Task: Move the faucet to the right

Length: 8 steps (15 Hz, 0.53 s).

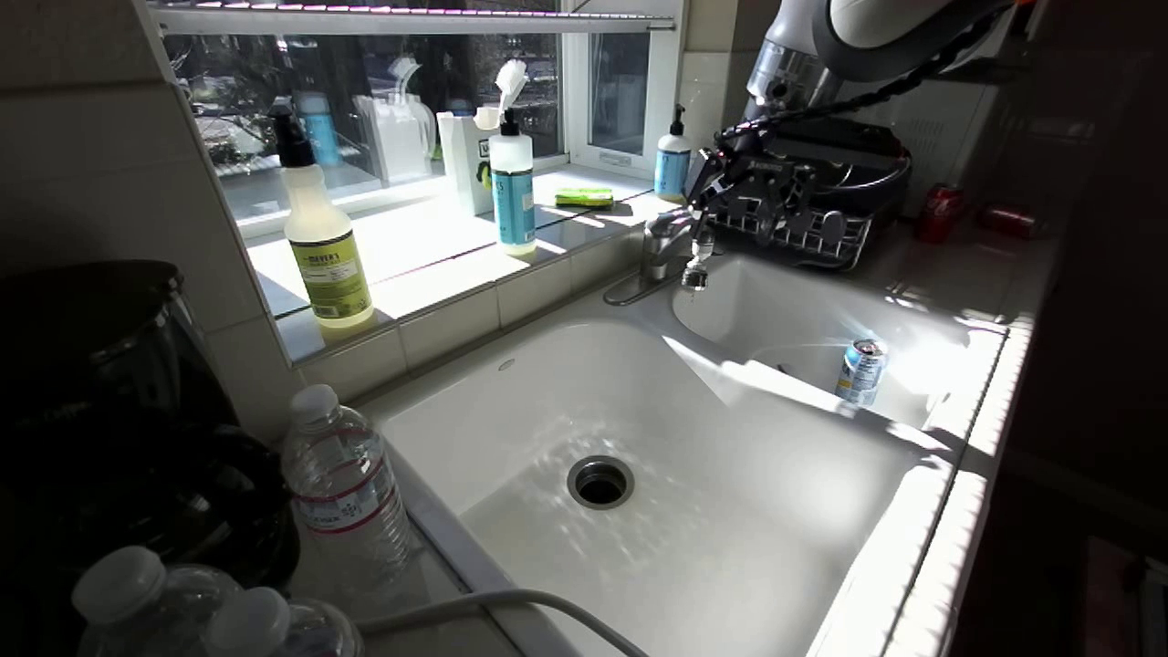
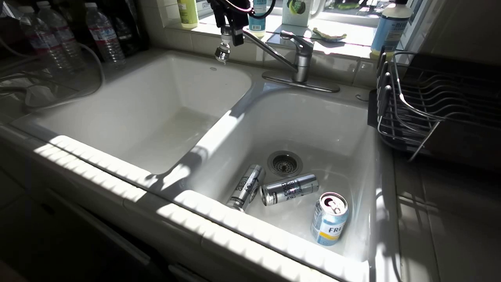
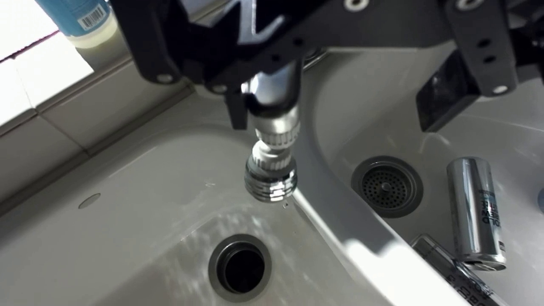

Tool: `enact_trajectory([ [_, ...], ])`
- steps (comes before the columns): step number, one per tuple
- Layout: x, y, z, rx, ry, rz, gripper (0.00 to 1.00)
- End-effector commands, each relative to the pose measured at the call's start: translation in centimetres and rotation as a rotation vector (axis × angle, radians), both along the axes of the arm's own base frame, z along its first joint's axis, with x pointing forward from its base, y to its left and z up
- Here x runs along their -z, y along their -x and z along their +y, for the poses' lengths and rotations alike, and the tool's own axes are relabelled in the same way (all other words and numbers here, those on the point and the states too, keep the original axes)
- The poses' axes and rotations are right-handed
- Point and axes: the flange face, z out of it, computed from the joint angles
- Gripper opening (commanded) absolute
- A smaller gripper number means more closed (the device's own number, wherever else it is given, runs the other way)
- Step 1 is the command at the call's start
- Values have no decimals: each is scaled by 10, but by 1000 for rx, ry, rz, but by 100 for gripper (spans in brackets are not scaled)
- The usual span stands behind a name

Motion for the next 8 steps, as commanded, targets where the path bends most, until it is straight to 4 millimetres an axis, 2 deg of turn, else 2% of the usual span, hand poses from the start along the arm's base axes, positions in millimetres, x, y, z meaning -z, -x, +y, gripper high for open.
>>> enact_trajectory([
  [1,7,30,-23,-30,35,48,100],
  [8,13,39,-43,-99,70,41,100],
])
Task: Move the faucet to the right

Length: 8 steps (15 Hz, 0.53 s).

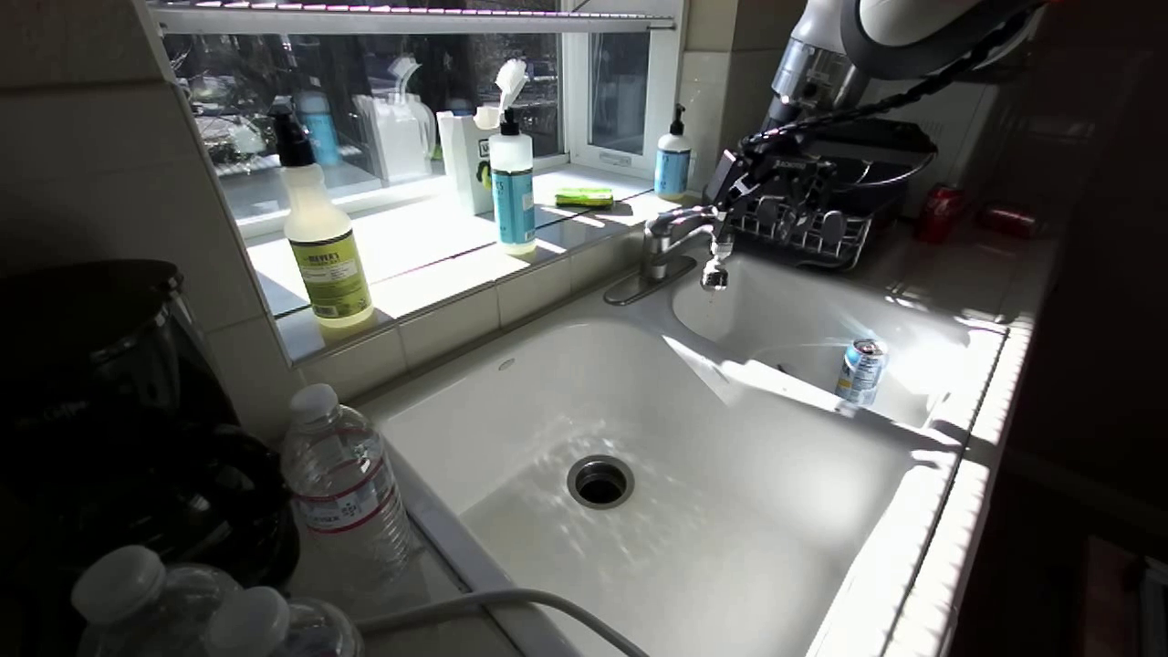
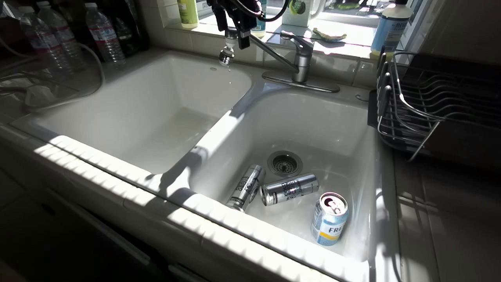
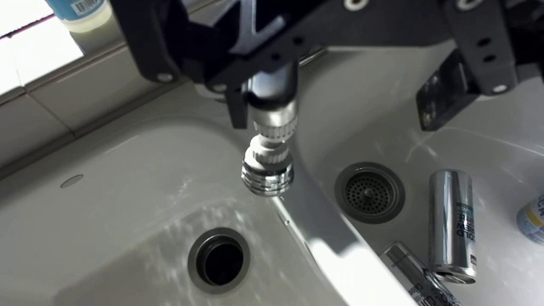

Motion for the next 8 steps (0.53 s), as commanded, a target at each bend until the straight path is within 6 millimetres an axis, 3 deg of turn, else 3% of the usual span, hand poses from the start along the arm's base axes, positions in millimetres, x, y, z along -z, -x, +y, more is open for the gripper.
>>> enact_trajectory([
  [1,13,21,-28,-33,44,30,100],
  [8,21,27,-48,-81,89,39,100],
])
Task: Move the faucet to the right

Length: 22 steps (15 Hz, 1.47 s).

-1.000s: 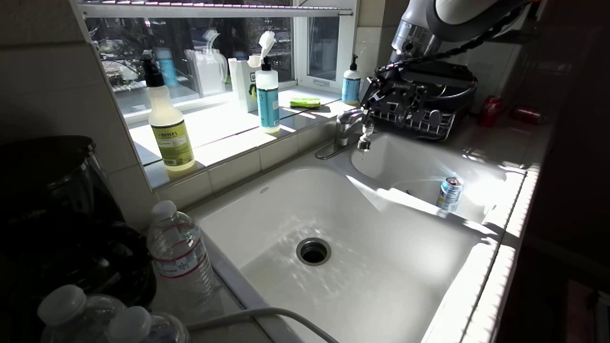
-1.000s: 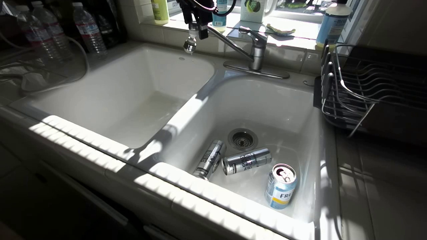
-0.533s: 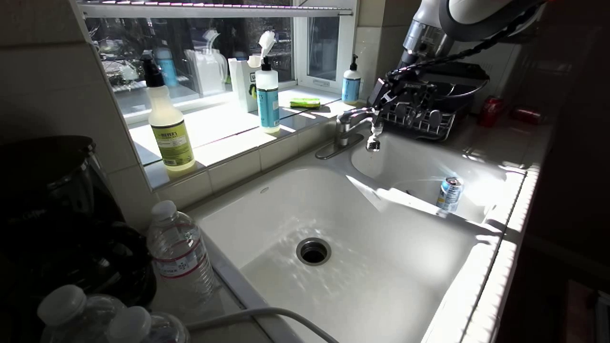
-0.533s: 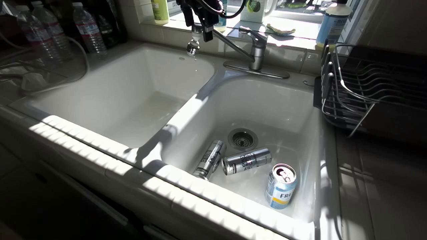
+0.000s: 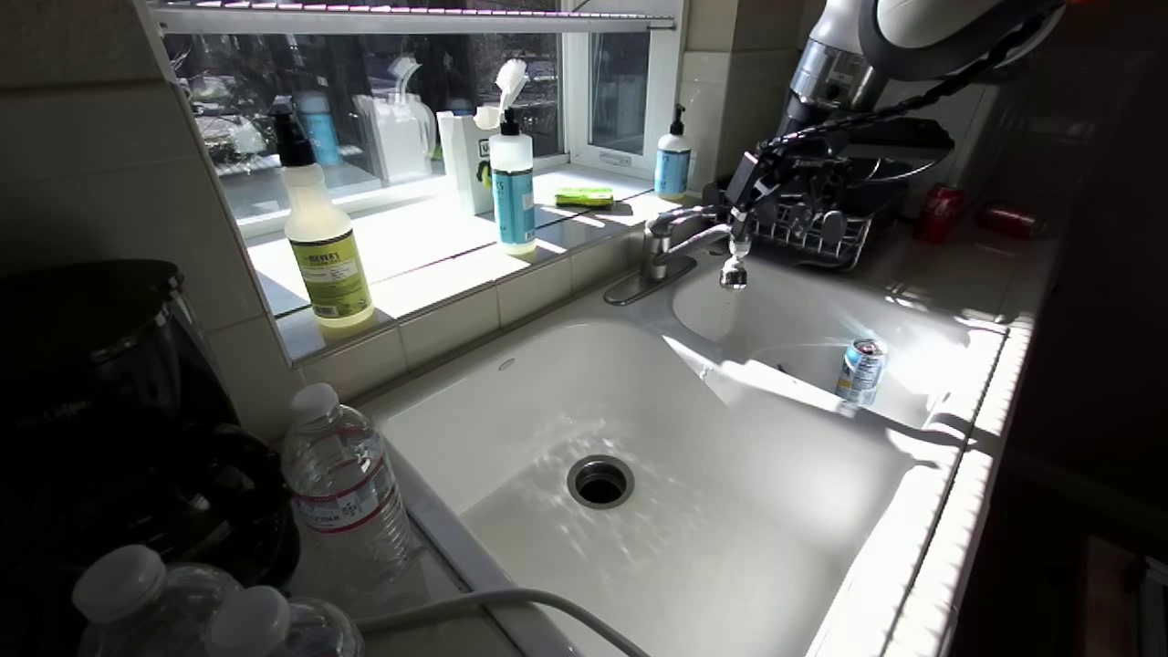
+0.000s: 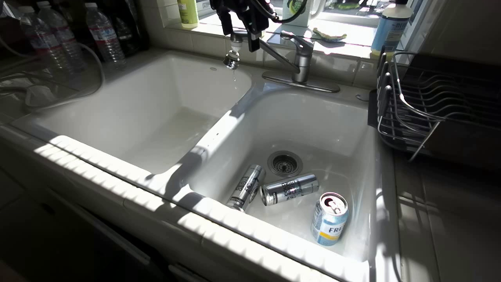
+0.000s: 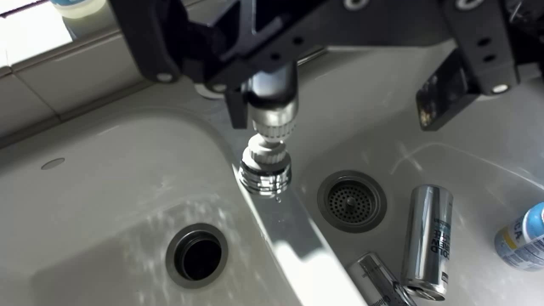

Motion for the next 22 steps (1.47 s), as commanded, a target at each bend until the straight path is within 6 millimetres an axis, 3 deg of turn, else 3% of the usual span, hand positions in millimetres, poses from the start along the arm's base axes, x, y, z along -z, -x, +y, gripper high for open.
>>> enact_trajectory([
  [1,21,17,-30,-10,58,29,100],
  [13,33,30,-68,-22,122,-24,100],
  [22,29,43,-95,-60,150,-13,100],
])
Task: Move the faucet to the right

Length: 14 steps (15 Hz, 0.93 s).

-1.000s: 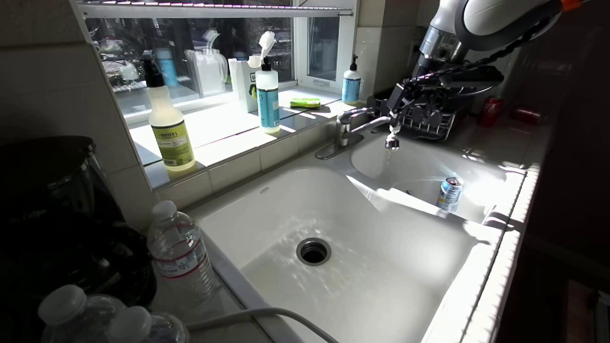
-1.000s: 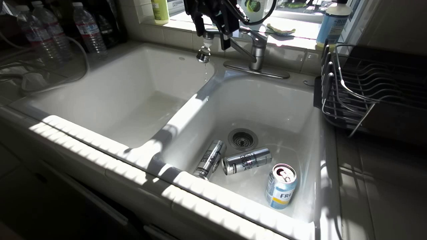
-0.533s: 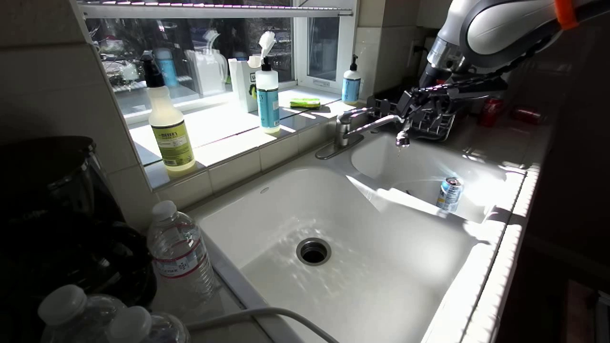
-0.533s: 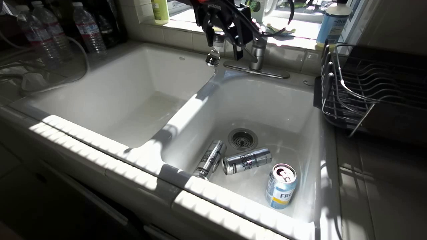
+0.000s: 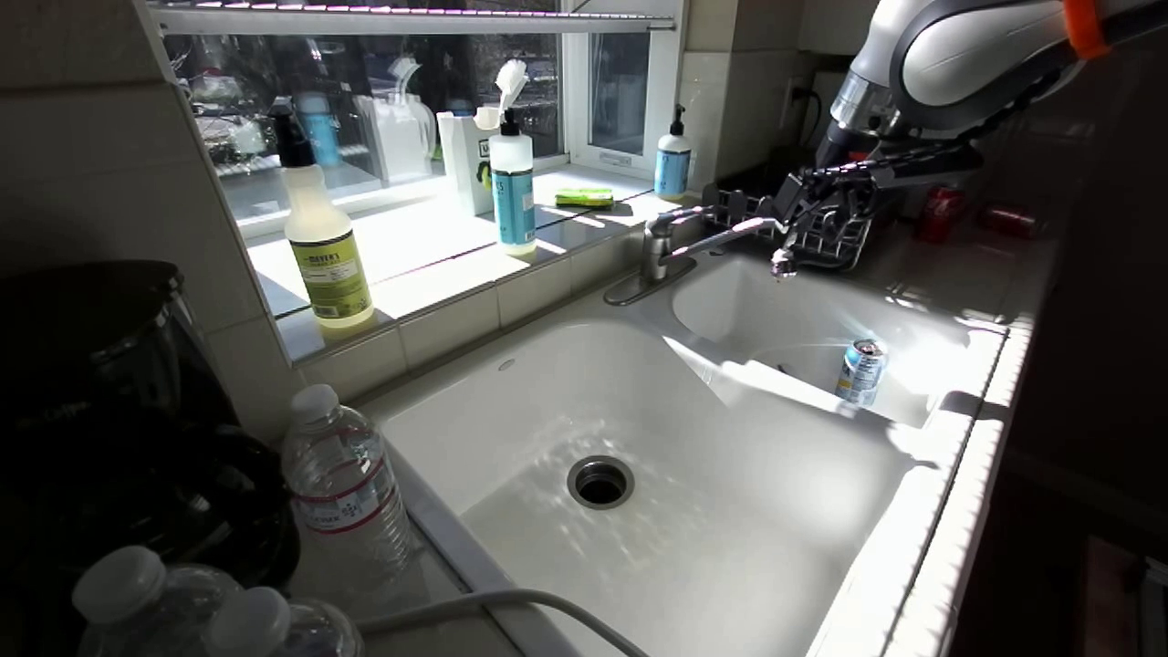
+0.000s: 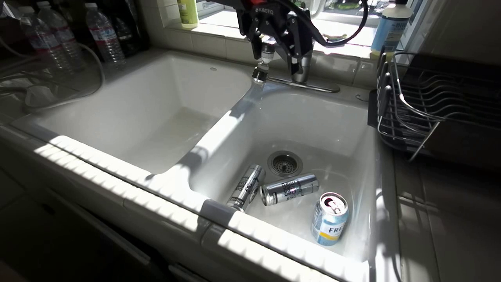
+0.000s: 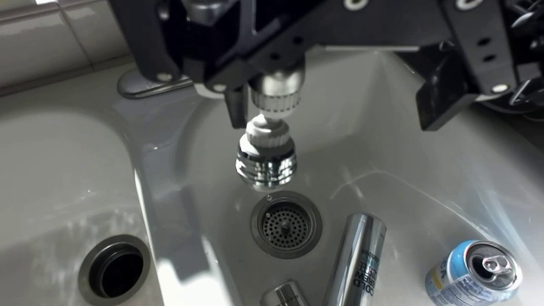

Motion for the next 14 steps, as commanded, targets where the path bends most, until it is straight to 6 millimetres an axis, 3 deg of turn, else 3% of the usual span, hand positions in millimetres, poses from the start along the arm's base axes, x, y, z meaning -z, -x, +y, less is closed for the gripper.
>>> enact_trajectory([
  [1,2,19,-31,-19,46,3,100],
  [10,6,29,-66,-42,71,-21,100],
  [14,3,31,-66,-48,68,-25,100],
])
